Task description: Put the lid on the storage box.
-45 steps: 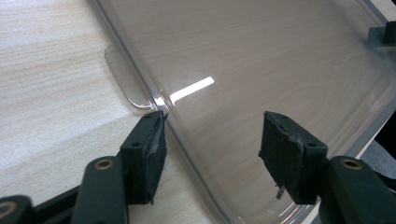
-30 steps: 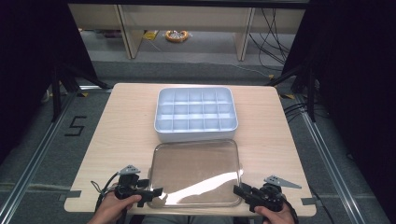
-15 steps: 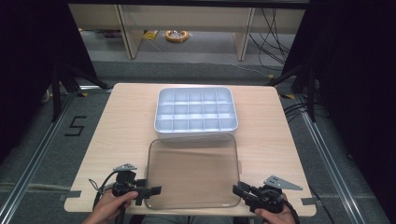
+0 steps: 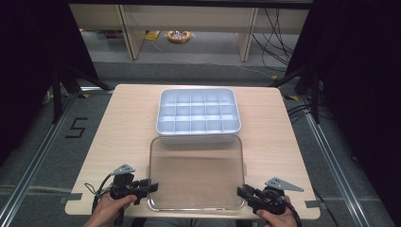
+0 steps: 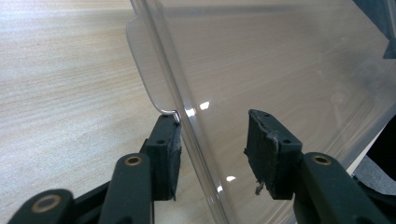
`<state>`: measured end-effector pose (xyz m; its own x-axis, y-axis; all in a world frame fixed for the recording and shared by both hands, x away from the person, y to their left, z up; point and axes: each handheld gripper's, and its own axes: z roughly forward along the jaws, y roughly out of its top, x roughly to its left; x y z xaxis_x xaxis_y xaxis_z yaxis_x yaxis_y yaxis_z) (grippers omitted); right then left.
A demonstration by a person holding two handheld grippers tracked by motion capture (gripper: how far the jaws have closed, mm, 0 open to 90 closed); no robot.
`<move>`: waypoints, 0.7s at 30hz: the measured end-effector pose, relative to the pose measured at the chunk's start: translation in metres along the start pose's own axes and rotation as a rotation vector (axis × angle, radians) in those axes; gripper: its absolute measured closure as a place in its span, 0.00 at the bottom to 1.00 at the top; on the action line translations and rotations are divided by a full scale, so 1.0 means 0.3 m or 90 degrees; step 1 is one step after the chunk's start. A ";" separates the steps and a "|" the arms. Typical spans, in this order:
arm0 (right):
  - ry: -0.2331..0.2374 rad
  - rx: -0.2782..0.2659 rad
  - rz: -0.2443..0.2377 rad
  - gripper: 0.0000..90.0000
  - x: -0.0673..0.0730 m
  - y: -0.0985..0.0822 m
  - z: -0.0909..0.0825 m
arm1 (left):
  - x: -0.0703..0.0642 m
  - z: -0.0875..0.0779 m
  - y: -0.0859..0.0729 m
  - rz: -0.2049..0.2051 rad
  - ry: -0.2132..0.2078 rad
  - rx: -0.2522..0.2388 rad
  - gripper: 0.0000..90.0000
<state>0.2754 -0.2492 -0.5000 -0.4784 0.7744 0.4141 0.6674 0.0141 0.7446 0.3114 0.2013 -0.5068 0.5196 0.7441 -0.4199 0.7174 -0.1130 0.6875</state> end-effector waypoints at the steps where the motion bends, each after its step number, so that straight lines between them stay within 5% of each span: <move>1: -0.003 0.009 0.025 0.72 0.008 -0.002 0.002 | -0.003 -0.002 0.001 0.003 -0.001 -0.003 0.62; 4: -0.015 0.008 -0.005 0.73 -0.007 0.000 0.005 | -0.014 -0.007 0.006 0.025 0.008 -0.005 0.64; 11: -0.008 -0.012 0.039 0.72 0.007 0.018 0.003 | -0.030 -0.017 0.032 0.035 0.014 -0.024 0.64; 13: -0.017 -0.024 0.010 0.72 -0.006 0.031 0.013 | -0.032 -0.022 0.046 0.045 0.020 -0.031 0.64; 18: -0.027 -0.021 -0.002 0.72 -0.003 0.053 0.020 | -0.030 -0.020 0.071 0.061 0.032 -0.034 0.64; 19: -0.031 -0.020 0.017 0.72 0.005 0.064 0.022 | -0.029 -0.013 0.080 0.058 0.035 -0.035 0.64; 21: -0.033 -0.031 -0.009 0.72 -0.009 0.076 0.026 | -0.027 -0.007 0.088 0.056 0.035 -0.032 0.64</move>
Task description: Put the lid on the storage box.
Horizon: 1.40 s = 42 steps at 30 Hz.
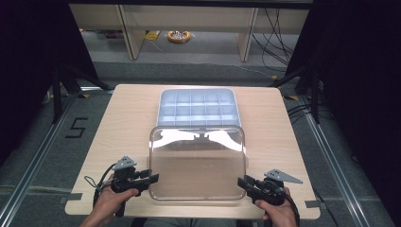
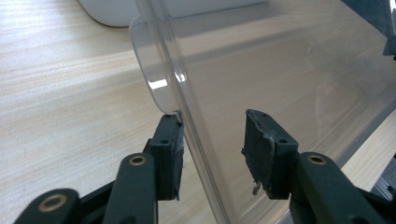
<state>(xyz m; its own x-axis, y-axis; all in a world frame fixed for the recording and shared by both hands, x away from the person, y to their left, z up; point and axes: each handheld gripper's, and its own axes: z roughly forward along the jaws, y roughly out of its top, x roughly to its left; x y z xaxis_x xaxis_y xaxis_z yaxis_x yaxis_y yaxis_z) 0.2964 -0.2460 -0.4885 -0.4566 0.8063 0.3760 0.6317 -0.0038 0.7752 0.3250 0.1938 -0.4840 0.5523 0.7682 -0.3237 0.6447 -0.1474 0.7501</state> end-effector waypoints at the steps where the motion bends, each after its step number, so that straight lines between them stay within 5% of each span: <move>1: 0.000 0.004 0.012 0.72 0.005 0.004 0.001 | 0.000 0.004 0.003 -0.003 -0.001 -0.004 0.64; 4: -0.022 0.000 -0.008 0.72 -0.008 0.023 0.009 | -0.001 0.009 0.017 0.007 0.007 -0.004 0.63; 6: -0.020 -0.004 0.021 0.71 0.003 0.033 0.018 | 0.002 0.009 0.030 0.006 0.011 -0.005 0.64; 7: -0.023 0.003 -0.005 0.71 -0.008 0.043 0.018 | 0.000 0.013 0.038 0.003 0.012 -0.015 0.64; 9: -0.027 0.003 0.013 0.71 -0.002 0.054 0.025 | -0.001 0.012 0.054 0.006 0.019 -0.020 0.65; 10: -0.035 -0.005 -0.018 0.71 -0.015 0.062 0.033 | 0.000 0.011 0.064 0.013 0.020 -0.021 0.65; 13: -0.039 -0.007 -0.009 0.71 -0.017 0.087 0.041 | 0.000 0.011 0.086 0.010 0.025 -0.029 0.66; 14: -0.042 -0.006 0.022 0.71 -0.004 0.093 0.043 | 0.002 0.011 0.094 0.014 0.024 -0.031 0.66; 15: -0.042 -0.018 -0.012 0.71 -0.019 0.104 0.048 | 0.003 0.012 0.105 0.014 0.027 -0.034 0.66; 16: -0.043 -0.014 0.002 0.71 -0.011 0.116 0.045 | 0.005 0.012 0.111 0.014 0.027 -0.036 0.66; 23: -0.050 -0.047 -0.021 0.70 -0.020 0.198 0.054 | 0.013 0.017 0.184 0.009 0.034 -0.052 0.66; 26: -0.043 -0.050 -0.016 0.70 -0.026 0.241 0.061 | 0.011 0.021 0.221 0.013 0.047 -0.062 0.65; 27: -0.051 -0.049 0.008 0.70 -0.018 0.252 0.064 | 0.011 0.023 0.232 0.016 0.050 -0.061 0.65; 28: -0.056 -0.055 -0.026 0.70 -0.034 0.268 0.069 | 0.013 0.027 0.243 0.015 0.052 -0.065 0.65; 42: -0.062 -0.083 -0.006 0.70 -0.051 0.408 0.134 | 0.067 0.054 0.380 -0.016 0.064 -0.102 0.65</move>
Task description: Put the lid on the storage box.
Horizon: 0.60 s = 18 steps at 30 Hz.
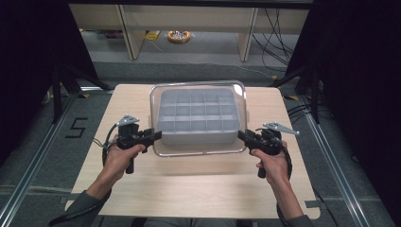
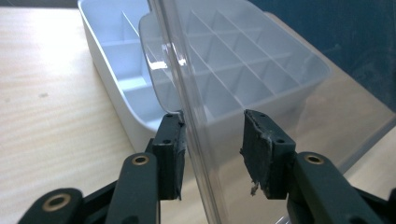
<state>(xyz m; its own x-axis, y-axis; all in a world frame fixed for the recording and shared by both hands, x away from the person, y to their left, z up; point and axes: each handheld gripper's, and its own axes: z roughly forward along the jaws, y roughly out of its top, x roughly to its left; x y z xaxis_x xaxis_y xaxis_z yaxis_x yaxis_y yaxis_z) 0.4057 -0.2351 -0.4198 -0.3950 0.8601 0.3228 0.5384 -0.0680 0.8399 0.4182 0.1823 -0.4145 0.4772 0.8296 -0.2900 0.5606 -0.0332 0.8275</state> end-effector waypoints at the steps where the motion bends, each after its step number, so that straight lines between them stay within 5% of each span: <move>1: -0.002 -0.002 -0.002 0.70 0.000 0.011 0.007 | 0.004 0.006 0.011 -0.001 -0.001 0.000 0.65; 8: -0.026 -0.005 0.018 0.69 0.012 0.075 0.038 | 0.022 0.053 0.073 -0.017 0.023 -0.008 0.65; 9: -0.027 -0.012 -0.011 0.69 -0.002 0.100 0.054 | 0.030 0.067 0.089 -0.021 0.026 -0.007 0.64; 11: -0.038 -0.008 0.005 0.69 0.005 0.114 0.064 | 0.037 0.082 0.107 -0.024 0.030 -0.006 0.64; 12: -0.037 -0.021 -0.013 0.69 -0.007 0.120 0.078 | 0.040 0.089 0.115 -0.023 0.034 -0.008 0.64; 13: -0.037 -0.008 0.018 0.69 0.005 0.127 0.080 | 0.044 0.094 0.124 -0.025 0.036 -0.007 0.64; 17: -0.044 -0.016 0.000 0.69 -0.018 0.145 0.114 | 0.055 0.119 0.155 -0.032 0.046 -0.011 0.63; 18: -0.044 -0.004 0.028 0.69 -0.007 0.149 0.116 | 0.057 0.126 0.161 -0.036 0.051 -0.012 0.63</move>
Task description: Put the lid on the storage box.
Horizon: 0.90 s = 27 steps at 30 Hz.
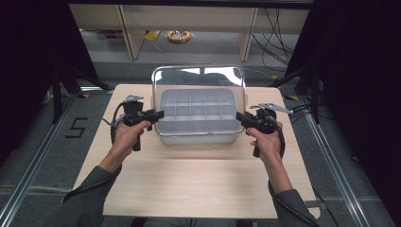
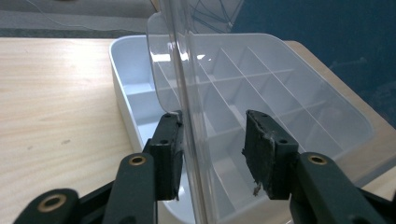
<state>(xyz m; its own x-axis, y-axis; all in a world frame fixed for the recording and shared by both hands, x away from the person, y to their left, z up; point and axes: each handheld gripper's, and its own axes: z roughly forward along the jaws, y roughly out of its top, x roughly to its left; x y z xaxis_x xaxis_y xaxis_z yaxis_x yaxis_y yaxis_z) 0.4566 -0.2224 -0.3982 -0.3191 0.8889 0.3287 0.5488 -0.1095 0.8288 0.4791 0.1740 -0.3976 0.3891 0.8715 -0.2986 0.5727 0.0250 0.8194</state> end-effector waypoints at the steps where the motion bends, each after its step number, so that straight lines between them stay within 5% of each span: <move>1: -0.005 0.002 0.001 0.69 -0.003 0.003 0.008 | 0.003 0.007 0.006 0.003 0.003 -0.001 0.63; 3: -0.010 0.008 0.011 0.68 -0.005 0.007 0.022 | 0.005 0.021 0.014 -0.001 0.008 0.004 0.63; 6: -0.009 -0.001 -0.013 0.68 -0.030 0.009 0.050 | 0.007 0.044 0.016 -0.009 0.013 0.007 0.63; 9: -0.012 0.004 0.018 0.67 -0.032 0.005 0.069 | 0.014 0.063 0.017 -0.007 0.017 0.019 0.63; 10: -0.018 0.001 -0.009 0.67 -0.047 0.006 0.076 | 0.013 0.070 0.017 -0.007 0.018 0.021 0.63; 12: -0.020 0.011 0.026 0.67 -0.038 0.005 0.083 | 0.014 0.078 0.018 -0.002 0.025 0.030 0.62; 15: -0.024 0.008 0.017 0.67 -0.053 0.002 0.102 | 0.018 0.089 0.020 -0.005 0.028 0.033 0.62; 16: -0.021 0.013 0.039 0.66 -0.047 0.001 0.106 | 0.020 0.094 0.019 -0.005 0.028 0.034 0.62; 20: -0.031 0.009 0.009 0.66 -0.065 -0.002 0.128 | 0.027 0.108 0.017 -0.006 0.033 0.043 0.62; 24: -0.027 0.020 0.048 0.66 -0.053 -0.009 0.140 | 0.034 0.125 0.012 -0.011 0.040 0.047 0.61; 25: -0.037 0.011 0.010 0.66 -0.068 -0.011 0.150 | 0.034 0.129 0.010 -0.012 0.044 0.050 0.61; 27: -0.037 0.017 0.016 0.65 -0.067 -0.013 0.154 | 0.029 0.130 0.004 -0.035 0.058 0.063 0.61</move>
<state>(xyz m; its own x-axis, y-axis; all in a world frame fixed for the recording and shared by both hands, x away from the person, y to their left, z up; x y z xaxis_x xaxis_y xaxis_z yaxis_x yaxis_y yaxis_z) 0.4965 -0.2193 -0.4290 -0.2596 0.9104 0.3222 0.5765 -0.1216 0.8080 0.5113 0.1624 -0.4181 0.2904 0.9114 -0.2916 0.6616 0.0289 0.7493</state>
